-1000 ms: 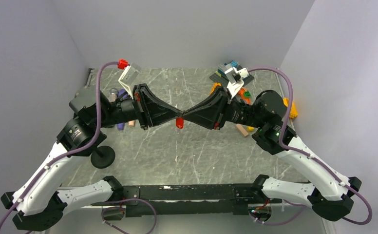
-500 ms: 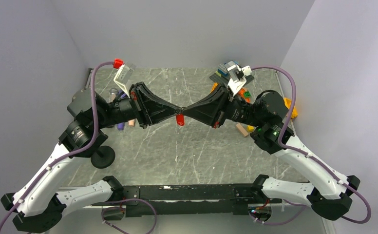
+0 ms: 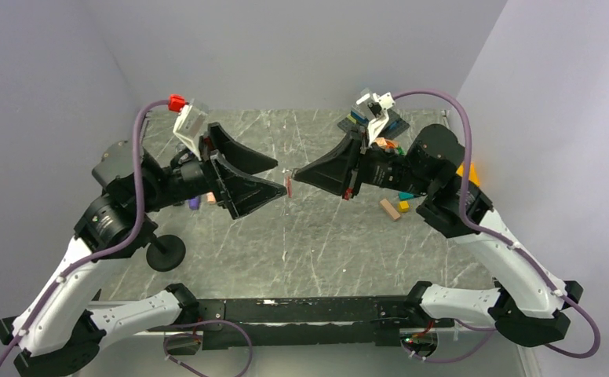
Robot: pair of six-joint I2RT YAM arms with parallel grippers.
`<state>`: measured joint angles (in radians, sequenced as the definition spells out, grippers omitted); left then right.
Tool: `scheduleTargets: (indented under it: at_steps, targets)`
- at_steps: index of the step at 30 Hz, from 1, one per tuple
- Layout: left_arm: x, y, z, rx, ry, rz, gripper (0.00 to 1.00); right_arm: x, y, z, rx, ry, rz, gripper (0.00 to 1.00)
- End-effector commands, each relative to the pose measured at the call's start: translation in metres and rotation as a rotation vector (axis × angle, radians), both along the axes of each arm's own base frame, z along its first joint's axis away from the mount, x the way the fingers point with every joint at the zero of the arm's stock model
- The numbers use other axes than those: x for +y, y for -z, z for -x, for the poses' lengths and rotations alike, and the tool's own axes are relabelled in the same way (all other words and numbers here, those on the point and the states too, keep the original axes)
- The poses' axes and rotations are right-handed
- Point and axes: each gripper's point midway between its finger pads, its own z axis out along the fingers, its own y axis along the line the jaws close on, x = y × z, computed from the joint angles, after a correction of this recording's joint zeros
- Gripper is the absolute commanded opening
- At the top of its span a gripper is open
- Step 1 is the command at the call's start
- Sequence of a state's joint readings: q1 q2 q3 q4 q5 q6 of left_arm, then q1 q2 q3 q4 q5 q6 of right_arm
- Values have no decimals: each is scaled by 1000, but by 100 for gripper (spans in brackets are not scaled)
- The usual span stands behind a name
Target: Remove the keys from the keyring
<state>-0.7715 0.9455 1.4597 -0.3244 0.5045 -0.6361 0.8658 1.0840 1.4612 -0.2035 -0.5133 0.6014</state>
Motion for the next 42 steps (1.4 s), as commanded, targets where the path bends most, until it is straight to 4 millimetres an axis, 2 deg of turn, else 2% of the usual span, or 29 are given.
scheduleTargets:
  at_steps: [1, 3, 7, 9, 11, 15, 17, 19, 23, 26, 28, 37, 42]
  targets:
    - [25, 5, -7, -66, -139, -92, 99, -16, 31, -6, 76, 90, 204, 0]
    - [33, 20, -16, -52, -207, -146, 99, -17, 44, -11, 156, 124, 270, 0]
    - [54, 46, -28, 0, -337, -214, 99, -22, 90, -18, 438, 223, 421, 0]
    - [56, 57, -29, 38, -356, -212, 99, -30, 110, -25, 565, 321, 488, 0]
    - [52, 68, -27, 87, -342, -186, 100, -34, 122, -25, 678, 367, 513, 0]
    - [34, 84, -22, 172, -257, -118, 97, -38, 132, -23, 820, 428, 513, 0]
    - [26, 92, -22, 212, -231, -102, 95, -38, 128, -20, 847, 428, 481, 0]
    - [21, 96, -21, 240, -203, -83, 94, -37, 130, -16, 894, 410, 458, 0]
    - [15, 107, -21, 291, -181, -88, 93, -27, 145, 1, 1042, 296, 438, 0]
    - [13, 107, -19, 306, -168, -67, 91, -8, 132, 13, 1138, 124, 286, 0]
    - [12, 101, -17, 305, -153, -40, 90, -4, 126, 18, 1166, 60, 217, 0]
    - [14, 76, -3, 204, -92, -31, 87, 0, 88, 22, 1159, -45, 108, 0]
    - [18, 68, 3, 108, -75, -86, 93, 1, 76, 24, 1157, -77, 78, 0]
